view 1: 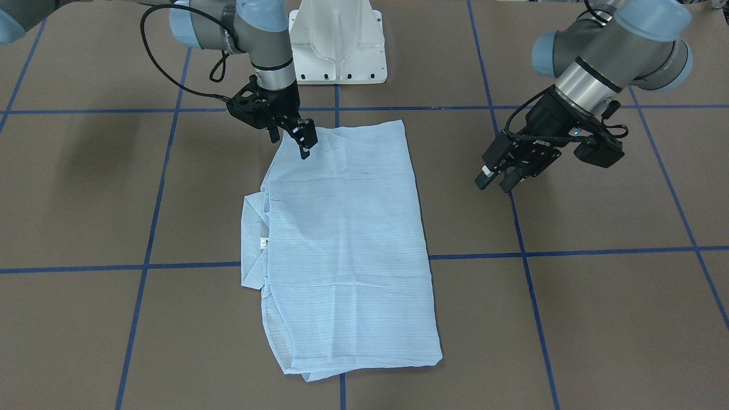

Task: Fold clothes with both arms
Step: 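Move the right gripper to the shirt corner nearest the robot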

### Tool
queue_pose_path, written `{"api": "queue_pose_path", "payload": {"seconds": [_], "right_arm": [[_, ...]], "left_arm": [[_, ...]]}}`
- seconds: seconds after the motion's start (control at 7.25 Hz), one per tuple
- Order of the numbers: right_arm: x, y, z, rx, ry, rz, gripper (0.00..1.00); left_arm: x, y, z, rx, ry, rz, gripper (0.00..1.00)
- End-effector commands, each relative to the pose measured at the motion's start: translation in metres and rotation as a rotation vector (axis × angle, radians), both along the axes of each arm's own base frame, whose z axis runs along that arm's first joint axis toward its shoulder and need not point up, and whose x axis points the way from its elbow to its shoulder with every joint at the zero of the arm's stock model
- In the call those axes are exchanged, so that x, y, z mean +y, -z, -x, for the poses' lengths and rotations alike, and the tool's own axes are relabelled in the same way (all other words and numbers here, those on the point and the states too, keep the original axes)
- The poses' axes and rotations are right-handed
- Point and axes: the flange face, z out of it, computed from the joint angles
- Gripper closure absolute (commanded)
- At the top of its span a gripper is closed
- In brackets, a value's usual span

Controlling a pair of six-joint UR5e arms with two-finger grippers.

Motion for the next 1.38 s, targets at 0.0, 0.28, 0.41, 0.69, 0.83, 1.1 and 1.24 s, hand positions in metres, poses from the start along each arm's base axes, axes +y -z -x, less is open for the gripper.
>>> {"api": "queue_pose_path", "payload": {"seconds": [0.0, 0.28, 0.41, 0.69, 0.83, 1.1, 1.24], "right_arm": [[0.016, -0.011, 0.005, -0.039, -0.119, 0.149, 0.11], [0.025, -0.018, 0.014, -0.029, -0.12, 0.172, 0.12], [0.034, -0.027, 0.021, -0.015, -0.104, 0.176, 0.12], [0.049, -0.03, 0.03, -0.003, -0.08, 0.177, 0.12], [0.05, -0.03, 0.031, -0.001, -0.079, 0.177, 0.12], [0.038, -0.03, 0.031, -0.003, -0.095, 0.177, 0.19], [0.03, -0.03, 0.028, -0.004, -0.107, 0.176, 0.22]], "left_arm": [[0.0, 0.001, 0.0, 0.0, 0.002, -0.002, 0.27], [0.0, 0.002, 0.0, 0.002, 0.005, -0.004, 0.27], [0.0, 0.002, 0.001, 0.002, 0.005, -0.004, 0.27], [-0.001, 0.003, 0.001, 0.002, 0.009, -0.006, 0.27], [-0.001, 0.003, 0.001, 0.002, 0.009, -0.006, 0.27], [0.0, 0.002, 0.002, 0.001, 0.009, -0.005, 0.27], [0.0, 0.002, 0.002, 0.001, 0.009, -0.005, 0.27]]}}
